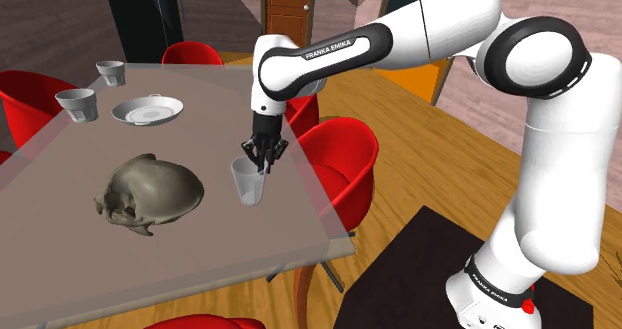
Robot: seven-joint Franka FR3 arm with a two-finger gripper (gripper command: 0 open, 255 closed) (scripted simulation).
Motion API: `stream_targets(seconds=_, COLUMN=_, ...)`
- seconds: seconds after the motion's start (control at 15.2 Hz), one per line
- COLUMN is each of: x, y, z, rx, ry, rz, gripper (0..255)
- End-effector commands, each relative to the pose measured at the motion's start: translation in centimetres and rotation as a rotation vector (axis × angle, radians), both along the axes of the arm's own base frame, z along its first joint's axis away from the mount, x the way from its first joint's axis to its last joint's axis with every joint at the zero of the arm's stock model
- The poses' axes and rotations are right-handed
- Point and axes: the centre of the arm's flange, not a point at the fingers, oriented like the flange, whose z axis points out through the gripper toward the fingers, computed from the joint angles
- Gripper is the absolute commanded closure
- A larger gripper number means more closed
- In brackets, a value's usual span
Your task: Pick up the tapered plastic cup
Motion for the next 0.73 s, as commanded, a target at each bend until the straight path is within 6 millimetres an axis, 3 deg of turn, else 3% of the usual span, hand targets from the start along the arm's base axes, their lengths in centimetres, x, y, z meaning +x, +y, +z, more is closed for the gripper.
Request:
stream_targets(seconds=0.0, x=0.0, y=-0.1, z=1.2, rx=0.0, ry=0.0, rz=0.0, gripper=255)
stream_targets(seconds=0.53, x=0.0, y=-0.1, z=5.4, rx=0.0, ry=0.0, rz=0.0, gripper=255)
stream_targets(seconds=0.66, x=0.0, y=-0.1, z=5.5, rx=0.0, ry=0.0, rz=0.0, gripper=255)
